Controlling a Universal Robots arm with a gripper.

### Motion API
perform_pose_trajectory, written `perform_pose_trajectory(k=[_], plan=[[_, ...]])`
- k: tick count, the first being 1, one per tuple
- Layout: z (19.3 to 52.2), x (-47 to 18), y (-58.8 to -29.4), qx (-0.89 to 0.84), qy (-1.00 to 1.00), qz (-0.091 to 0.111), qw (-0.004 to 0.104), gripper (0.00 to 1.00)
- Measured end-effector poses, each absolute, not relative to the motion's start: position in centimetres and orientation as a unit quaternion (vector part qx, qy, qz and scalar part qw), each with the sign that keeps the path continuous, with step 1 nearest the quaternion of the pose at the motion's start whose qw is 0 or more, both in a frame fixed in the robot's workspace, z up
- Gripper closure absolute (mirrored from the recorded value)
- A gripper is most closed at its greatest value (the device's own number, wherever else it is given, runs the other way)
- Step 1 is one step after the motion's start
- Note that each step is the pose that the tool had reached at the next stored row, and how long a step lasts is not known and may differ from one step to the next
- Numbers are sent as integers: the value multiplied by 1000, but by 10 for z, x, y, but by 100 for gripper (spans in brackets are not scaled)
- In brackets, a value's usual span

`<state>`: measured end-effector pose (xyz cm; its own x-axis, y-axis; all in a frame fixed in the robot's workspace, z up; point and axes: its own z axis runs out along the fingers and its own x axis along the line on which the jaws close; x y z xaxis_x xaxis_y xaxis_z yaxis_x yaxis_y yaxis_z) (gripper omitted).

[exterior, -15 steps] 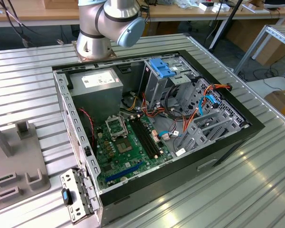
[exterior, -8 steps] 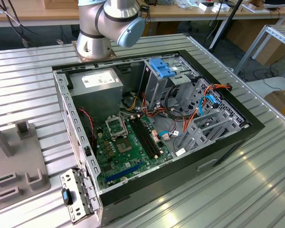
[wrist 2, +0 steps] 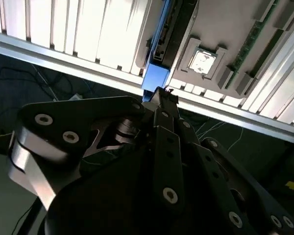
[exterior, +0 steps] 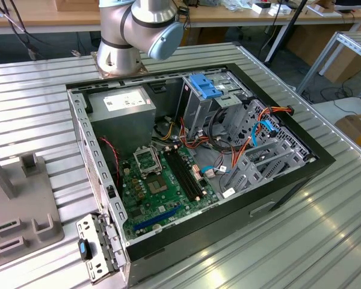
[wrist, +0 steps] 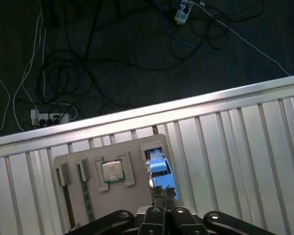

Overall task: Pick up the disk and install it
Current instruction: 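Pick up the disk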

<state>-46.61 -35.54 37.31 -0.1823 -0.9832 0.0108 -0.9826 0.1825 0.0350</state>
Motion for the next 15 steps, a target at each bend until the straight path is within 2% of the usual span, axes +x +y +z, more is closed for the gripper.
perform_pose_trajectory(k=[15], plan=[[372, -466, -355, 716, -698, -8, 16, 89]])
